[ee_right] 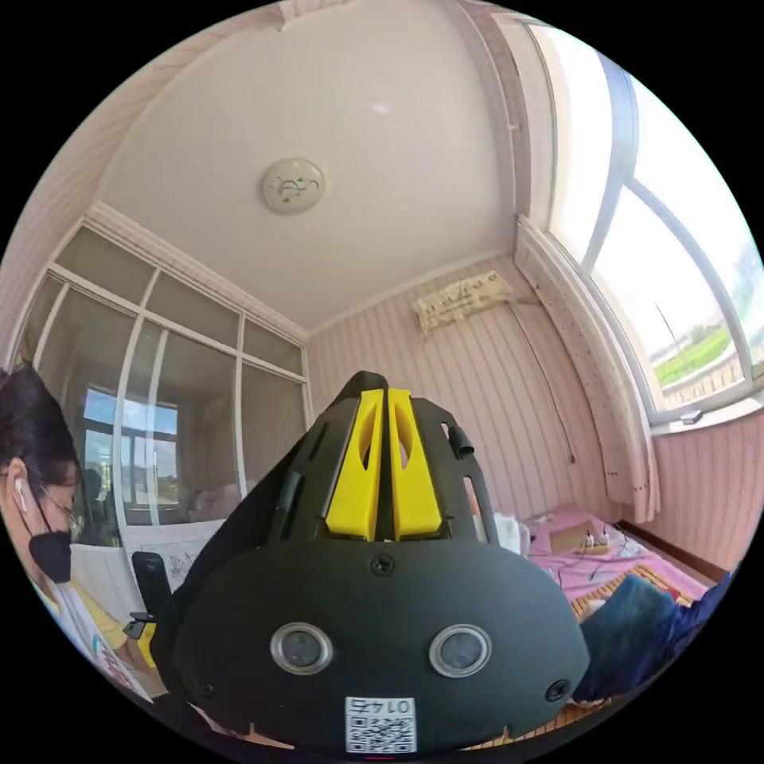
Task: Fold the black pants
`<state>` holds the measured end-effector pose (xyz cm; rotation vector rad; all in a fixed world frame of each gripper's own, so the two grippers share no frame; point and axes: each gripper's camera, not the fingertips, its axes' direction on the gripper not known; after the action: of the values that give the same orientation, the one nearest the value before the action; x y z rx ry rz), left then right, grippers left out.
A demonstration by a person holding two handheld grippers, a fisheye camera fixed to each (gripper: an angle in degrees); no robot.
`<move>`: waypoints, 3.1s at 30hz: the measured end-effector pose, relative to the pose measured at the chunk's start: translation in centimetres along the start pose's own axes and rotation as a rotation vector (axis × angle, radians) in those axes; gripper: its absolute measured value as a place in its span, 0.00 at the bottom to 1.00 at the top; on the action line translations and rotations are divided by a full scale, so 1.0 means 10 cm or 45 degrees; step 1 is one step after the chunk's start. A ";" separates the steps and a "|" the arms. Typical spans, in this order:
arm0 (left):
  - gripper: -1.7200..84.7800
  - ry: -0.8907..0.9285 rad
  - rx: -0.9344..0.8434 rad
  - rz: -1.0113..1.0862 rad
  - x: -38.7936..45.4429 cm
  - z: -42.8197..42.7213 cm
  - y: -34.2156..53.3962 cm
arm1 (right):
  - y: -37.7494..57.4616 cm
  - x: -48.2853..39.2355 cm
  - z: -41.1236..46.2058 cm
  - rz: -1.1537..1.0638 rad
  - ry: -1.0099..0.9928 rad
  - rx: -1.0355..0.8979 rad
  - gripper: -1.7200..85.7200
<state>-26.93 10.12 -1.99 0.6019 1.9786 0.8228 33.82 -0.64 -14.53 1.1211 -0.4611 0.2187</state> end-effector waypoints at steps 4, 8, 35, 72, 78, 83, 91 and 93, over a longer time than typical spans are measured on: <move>0.02 -0.206 0.126 -0.136 -0.02 -0.74 0.18 | -0.64 -0.82 0.91 -0.318 -0.136 -0.289 0.02; 0.02 -0.685 -0.130 -0.489 0.00 -1.39 1.28 | 0.55 -1.01 1.84 -0.352 -0.195 -0.833 0.02; 0.10 -2.168 -0.013 -1.376 1.56 -4.40 3.12 | 4.87 -2.87 3.55 0.310 -0.818 -1.715 0.03; 0.01 -1.304 -1.197 -1.356 -1.25 -1.91 4.03 | 5.15 0.07 0.37 0.060 0.472 -2.173 0.02; 0.01 -1.284 -1.353 -1.253 -1.36 -1.66 3.92 | 4.32 0.16 0.49 -0.090 0.389 -1.924 0.02; 0.01 -1.282 -1.367 -1.271 -1.43 -1.55 3.87 | 4.32 0.63 0.94 -0.129 0.324 -1.963 0.04; 0.01 -1.338 -1.287 -1.298 -1.43 -1.45 3.81 | 4.84 1.07 0.59 0.091 0.474 -2.025 0.09; 0.01 -1.347 -1.259 -1.323 -1.43 -1.44 3.78 | 5.00 1.15 0.53 0.090 0.529 -2.085 0.10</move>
<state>-28.81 20.90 39.55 -0.5105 0.5458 0.4968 22.95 15.22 33.31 -0.5437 -0.1706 0.0678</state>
